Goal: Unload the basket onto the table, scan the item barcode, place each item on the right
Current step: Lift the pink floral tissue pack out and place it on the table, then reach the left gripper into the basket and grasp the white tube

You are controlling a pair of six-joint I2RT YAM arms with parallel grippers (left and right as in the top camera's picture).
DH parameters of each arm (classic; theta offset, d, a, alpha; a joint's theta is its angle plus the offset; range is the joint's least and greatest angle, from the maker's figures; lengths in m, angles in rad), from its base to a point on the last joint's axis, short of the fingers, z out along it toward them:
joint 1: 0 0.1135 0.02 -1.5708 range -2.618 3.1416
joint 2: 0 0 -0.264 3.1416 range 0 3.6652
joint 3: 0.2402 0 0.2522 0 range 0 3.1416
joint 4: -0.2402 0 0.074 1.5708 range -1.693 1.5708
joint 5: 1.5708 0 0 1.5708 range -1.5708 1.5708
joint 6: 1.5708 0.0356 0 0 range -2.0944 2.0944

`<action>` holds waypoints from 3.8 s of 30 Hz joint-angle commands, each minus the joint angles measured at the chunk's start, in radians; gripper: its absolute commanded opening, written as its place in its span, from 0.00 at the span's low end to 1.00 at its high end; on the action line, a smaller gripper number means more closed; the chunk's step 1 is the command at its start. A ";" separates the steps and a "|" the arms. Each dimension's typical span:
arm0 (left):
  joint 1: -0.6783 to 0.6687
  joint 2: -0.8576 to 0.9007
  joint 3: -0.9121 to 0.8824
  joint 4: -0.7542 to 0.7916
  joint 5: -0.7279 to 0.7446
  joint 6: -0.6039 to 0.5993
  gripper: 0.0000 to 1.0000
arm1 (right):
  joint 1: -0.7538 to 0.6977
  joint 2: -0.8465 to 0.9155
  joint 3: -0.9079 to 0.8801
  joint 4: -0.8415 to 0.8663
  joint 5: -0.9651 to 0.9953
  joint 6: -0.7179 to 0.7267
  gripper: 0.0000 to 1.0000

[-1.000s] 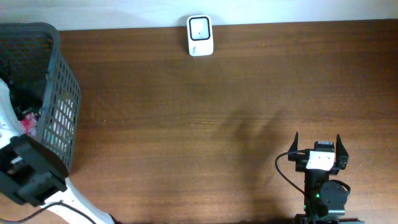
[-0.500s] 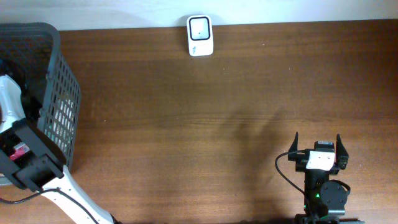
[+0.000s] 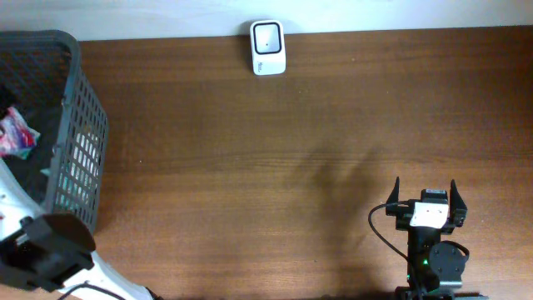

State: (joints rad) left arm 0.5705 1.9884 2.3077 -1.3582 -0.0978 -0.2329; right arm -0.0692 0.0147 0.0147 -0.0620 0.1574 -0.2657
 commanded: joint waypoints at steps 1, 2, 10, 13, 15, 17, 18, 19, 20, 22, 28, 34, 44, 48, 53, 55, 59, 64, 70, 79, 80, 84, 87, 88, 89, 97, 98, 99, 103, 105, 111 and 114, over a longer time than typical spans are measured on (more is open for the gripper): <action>0.002 -0.159 0.019 0.068 0.260 -0.013 0.00 | 0.002 -0.006 -0.009 -0.002 0.012 0.000 0.98; 0.002 -0.200 0.019 0.105 0.322 -0.013 0.00 | 0.002 -0.006 -0.009 -0.002 0.012 0.000 0.99; -0.233 -0.465 0.016 0.236 0.636 -0.253 0.00 | 0.002 -0.006 -0.009 -0.002 0.012 0.000 0.99; -0.529 -0.433 0.004 0.237 0.574 -0.253 0.00 | 0.002 -0.006 -0.009 -0.002 0.012 0.000 0.98; -0.707 -0.393 -0.003 0.214 0.391 -0.304 0.00 | 0.002 -0.006 -0.009 -0.002 0.012 0.000 0.99; -0.881 -0.315 -0.003 0.170 0.177 -0.419 0.00 | 0.002 -0.006 -0.009 -0.002 0.012 0.000 0.99; -0.943 -0.269 -0.003 0.155 0.124 -0.419 0.00 | 0.002 -0.007 -0.009 -0.002 0.012 0.000 0.98; -1.020 -0.184 -0.003 0.127 0.053 -0.426 0.00 | 0.002 -0.006 -0.009 -0.002 0.012 0.000 0.98; -1.055 -0.119 -0.003 0.111 0.037 -0.456 0.00 | 0.002 -0.007 -0.009 -0.002 0.012 0.000 0.99; -1.108 0.033 -0.003 0.105 -0.010 -0.545 0.00 | 0.002 -0.007 -0.009 -0.002 0.012 0.000 0.98; -1.167 0.377 -0.003 0.154 -0.011 -0.651 0.00 | 0.002 -0.006 -0.009 -0.002 0.012 0.000 0.99; -1.183 0.408 0.102 0.135 0.063 -0.574 0.43 | 0.002 -0.006 -0.009 -0.002 0.012 0.000 0.99; -0.734 0.097 0.797 -0.275 0.001 -0.221 0.99 | 0.002 -0.007 -0.009 -0.002 0.012 0.000 0.99; -0.368 0.036 0.795 -0.330 -0.003 -0.172 0.99 | 0.002 -0.006 -0.009 -0.002 0.012 0.000 0.99; -0.038 0.037 0.511 -0.327 -0.004 -0.166 0.99 | 0.002 -0.006 -0.009 -0.002 0.012 0.000 0.98; 0.026 0.043 0.352 -0.283 -0.004 -0.166 0.99 | 0.002 -0.006 -0.009 -0.002 0.012 0.000 0.99; 0.072 0.043 0.093 -0.230 -0.004 -0.159 0.96 | 0.002 -0.007 -0.009 -0.002 0.012 0.000 0.99; 0.071 0.045 -0.139 -0.113 0.013 0.051 0.90 | 0.002 -0.007 -0.009 -0.002 0.012 0.000 0.98; 0.071 0.045 -0.287 -0.020 0.217 0.299 0.86 | 0.002 -0.006 -0.009 -0.002 0.012 0.000 0.98; 0.072 0.046 -0.481 0.094 0.370 0.516 0.99 | 0.002 -0.006 -0.009 -0.002 0.012 0.000 0.99; 0.072 0.048 -0.493 0.103 0.364 0.516 0.99 | 0.002 -0.006 -0.009 -0.002 0.012 0.000 0.99; 0.072 0.056 -0.566 0.166 0.318 0.515 0.92 | 0.002 -0.006 -0.009 -0.002 0.012 0.000 0.98; 0.072 0.059 -0.607 0.216 0.318 0.516 0.86 | 0.002 -0.007 -0.009 -0.002 0.012 0.000 0.98; 0.072 0.059 -0.629 0.242 0.318 0.516 0.88 | 0.002 -0.006 -0.009 -0.002 0.012 0.000 0.99; 0.072 0.059 -0.650 0.262 0.319 0.520 0.88 | 0.002 -0.006 -0.009 -0.002 0.012 0.000 0.99; 0.072 0.059 -0.788 0.442 0.314 0.545 0.66 | 0.002 -0.007 -0.009 -0.002 0.012 0.000 0.99; 0.072 0.059 -0.788 0.447 0.306 0.546 0.66 | 0.002 -0.006 -0.009 -0.002 0.012 0.000 0.99; 0.072 0.059 -0.788 0.450 0.299 0.546 0.66 | 0.002 -0.007 -0.009 -0.002 0.012 0.000 0.99; 0.072 0.059 -0.789 0.452 0.338 0.545 0.64 | 0.002 -0.006 -0.009 -0.002 0.012 0.000 0.99; 0.071 0.059 -0.789 0.453 0.438 0.546 0.71 | 0.002 -0.007 -0.009 -0.002 0.012 0.000 0.99; 0.071 0.059 -0.789 0.453 0.450 0.546 0.61 | 0.002 -0.006 -0.009 -0.002 0.012 0.000 0.99; 0.071 0.059 -0.789 0.468 0.374 0.544 0.70 | 0.002 -0.006 -0.009 -0.002 0.012 0.000 0.99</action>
State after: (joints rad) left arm 0.6476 2.0212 1.5513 -0.8906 0.3077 0.3088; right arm -0.0692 0.0139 0.0147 -0.0620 0.1574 -0.2657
